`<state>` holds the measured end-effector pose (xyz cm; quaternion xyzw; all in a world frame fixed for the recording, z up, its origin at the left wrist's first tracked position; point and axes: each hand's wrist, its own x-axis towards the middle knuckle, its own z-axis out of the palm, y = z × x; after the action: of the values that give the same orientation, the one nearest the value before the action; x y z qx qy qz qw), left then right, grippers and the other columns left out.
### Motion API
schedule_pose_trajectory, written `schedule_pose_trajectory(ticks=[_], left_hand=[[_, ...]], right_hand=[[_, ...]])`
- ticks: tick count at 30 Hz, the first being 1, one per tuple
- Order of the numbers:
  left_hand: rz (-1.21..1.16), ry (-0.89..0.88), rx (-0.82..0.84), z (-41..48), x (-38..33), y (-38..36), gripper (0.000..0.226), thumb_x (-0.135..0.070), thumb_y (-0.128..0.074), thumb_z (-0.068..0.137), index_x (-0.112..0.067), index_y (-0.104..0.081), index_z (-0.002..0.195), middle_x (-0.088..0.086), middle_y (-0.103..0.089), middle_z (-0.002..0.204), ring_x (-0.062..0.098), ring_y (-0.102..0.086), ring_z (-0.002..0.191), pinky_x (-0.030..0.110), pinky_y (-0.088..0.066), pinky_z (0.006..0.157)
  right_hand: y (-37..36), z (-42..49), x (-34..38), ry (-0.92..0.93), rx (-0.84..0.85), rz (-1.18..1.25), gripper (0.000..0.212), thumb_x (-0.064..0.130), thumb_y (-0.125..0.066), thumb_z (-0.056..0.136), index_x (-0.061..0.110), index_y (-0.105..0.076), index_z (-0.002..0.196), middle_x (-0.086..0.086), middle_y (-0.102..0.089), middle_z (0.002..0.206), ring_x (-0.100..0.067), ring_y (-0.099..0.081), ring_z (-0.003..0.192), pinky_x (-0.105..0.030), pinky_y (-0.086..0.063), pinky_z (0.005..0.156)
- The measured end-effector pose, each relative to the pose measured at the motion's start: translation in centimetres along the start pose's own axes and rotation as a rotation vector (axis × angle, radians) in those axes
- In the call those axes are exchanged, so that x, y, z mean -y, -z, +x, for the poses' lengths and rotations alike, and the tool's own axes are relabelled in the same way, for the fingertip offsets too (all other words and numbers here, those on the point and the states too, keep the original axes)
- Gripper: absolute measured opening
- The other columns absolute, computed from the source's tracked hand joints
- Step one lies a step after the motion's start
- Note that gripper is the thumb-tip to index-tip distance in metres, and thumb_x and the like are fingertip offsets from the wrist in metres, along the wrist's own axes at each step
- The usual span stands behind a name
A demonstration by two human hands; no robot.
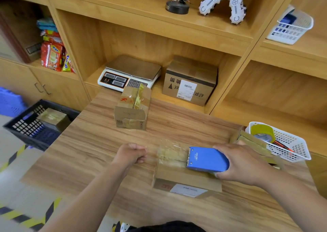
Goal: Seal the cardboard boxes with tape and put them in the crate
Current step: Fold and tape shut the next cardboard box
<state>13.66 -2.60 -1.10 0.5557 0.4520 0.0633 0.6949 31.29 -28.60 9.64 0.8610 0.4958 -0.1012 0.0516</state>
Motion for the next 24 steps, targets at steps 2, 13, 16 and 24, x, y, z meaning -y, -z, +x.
schedule_pose_trajectory(ticks=[2, 13, 16, 24], left_hand=[[-0.008, 0.006, -0.006, 0.2, 0.3, 0.0, 0.007, -0.003, -0.069, 0.083, -0.002, -0.068, 0.076, 0.008, -0.066, 0.061, 0.011, -0.061, 0.053, 0.015, -0.050, 0.048], [-0.050, 0.046, -0.054, 0.7, 1.9, -1.8, 0.016, -0.008, -0.071, 0.083, -0.002, -0.065, 0.071, 0.007, -0.063, 0.056, 0.011, -0.057, 0.048, 0.018, -0.049, 0.048], [-0.030, 0.033, -0.089, 0.5, 2.6, -2.7, 0.020, -0.011, -0.071, 0.084, -0.004, -0.066, 0.066, 0.004, -0.063, 0.056, 0.011, -0.056, 0.049, 0.019, -0.047, 0.050], [0.129, -0.095, -0.256, -0.8, 4.4, -5.6, 0.012, -0.023, -0.062, 0.091, -0.020, -0.065, 0.080, -0.001, -0.070, 0.084, 0.020, -0.062, 0.084, 0.035, -0.049, 0.079]], right_hand=[[0.0, 0.1, 0.1, -0.012, 0.015, 0.008, 0.058, 0.071, -0.052, 0.058, 0.042, -0.048, 0.109, 0.025, -0.053, 0.090, 0.000, -0.041, 0.075, -0.024, -0.030, 0.075], [0.2, 0.3, 0.4, -0.019, 0.038, 0.004, 0.057, 0.070, -0.051, 0.059, 0.043, -0.047, 0.109, 0.026, -0.050, 0.087, -0.003, -0.046, 0.079, -0.022, -0.029, 0.080], [0.2, 0.3, 0.4, -0.014, 0.032, -0.001, 0.059, 0.071, -0.051, 0.059, 0.043, -0.046, 0.112, 0.026, -0.050, 0.089, -0.002, -0.042, 0.076, -0.020, -0.026, 0.074], [0.0, 0.2, 0.5, -0.018, 0.025, -0.024, 0.063, 0.071, -0.051, 0.059, 0.043, -0.045, 0.115, 0.025, -0.054, 0.096, -0.003, -0.039, 0.075, -0.010, -0.020, 0.072]])
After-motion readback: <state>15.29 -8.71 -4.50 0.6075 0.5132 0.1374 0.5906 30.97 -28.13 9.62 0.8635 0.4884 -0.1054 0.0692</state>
